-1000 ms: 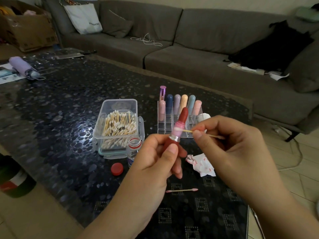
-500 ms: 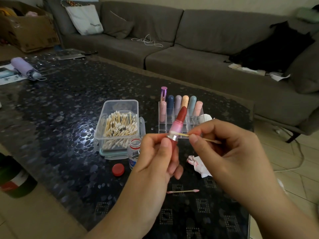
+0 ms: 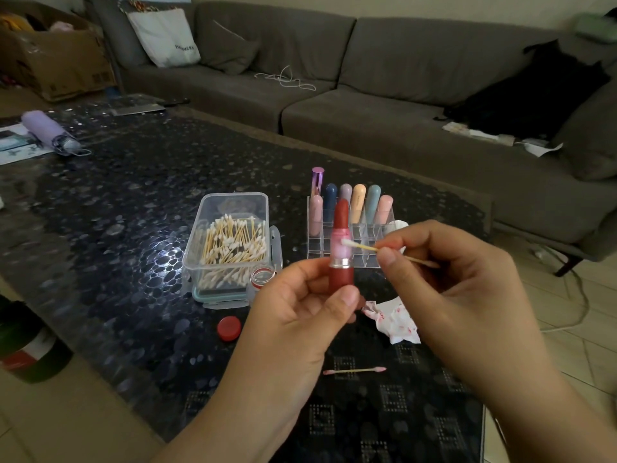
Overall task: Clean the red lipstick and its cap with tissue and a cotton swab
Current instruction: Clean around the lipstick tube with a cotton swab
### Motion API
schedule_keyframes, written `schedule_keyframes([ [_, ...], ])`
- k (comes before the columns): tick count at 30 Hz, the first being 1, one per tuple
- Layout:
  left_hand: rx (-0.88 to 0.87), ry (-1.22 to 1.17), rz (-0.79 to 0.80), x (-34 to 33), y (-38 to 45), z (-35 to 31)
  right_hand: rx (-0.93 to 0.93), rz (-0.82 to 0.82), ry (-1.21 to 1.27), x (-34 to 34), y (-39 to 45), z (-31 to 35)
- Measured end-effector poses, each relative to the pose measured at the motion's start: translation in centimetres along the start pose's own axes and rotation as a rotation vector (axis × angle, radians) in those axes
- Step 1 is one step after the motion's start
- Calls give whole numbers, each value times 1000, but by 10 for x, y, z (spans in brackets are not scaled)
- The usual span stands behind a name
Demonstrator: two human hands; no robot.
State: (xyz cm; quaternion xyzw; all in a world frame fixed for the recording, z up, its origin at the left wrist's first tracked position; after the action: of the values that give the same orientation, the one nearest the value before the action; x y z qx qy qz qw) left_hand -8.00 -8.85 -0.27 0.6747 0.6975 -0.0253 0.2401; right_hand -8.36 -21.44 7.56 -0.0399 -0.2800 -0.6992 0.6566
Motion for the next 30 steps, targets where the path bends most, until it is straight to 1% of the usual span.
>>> schedule_keyframes([
  [6, -12, 3, -12, 0, 0, -3, -5, 62, -3, -5, 0, -1],
  [11, -4, 37, -27, 3, -1, -2, 3, 2, 11, 3, 1, 0],
  [17, 8, 59, -41, 4, -1, 0, 27, 77, -7, -6, -1, 2],
  [21, 17, 86, -58, 8, -1, 5, 41, 1, -18, 3, 0, 2],
  [23, 16, 82, -61, 8, -1, 7, 58, 11, -33, 1, -1, 4],
  [26, -2, 45, -49, 5, 0, 6, 79, 64, -67, -7, -3, 6],
  [30, -34, 58, 14, 0, 1, 1, 72, 36, -59, -5, -2, 5],
])
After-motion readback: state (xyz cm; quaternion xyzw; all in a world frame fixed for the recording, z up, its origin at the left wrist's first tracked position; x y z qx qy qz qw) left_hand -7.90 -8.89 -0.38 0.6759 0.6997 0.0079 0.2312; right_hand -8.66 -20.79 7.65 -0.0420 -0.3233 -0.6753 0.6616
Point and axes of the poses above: each hand's wrist, its own y-axis towards the middle knuckle, its own x-axis out of the back of the hand, z = x × y, the point moved 10 cm from there along y, towards the middle knuckle, and after that the axes turned 13 degrees about -x, right-handed, at the moved point
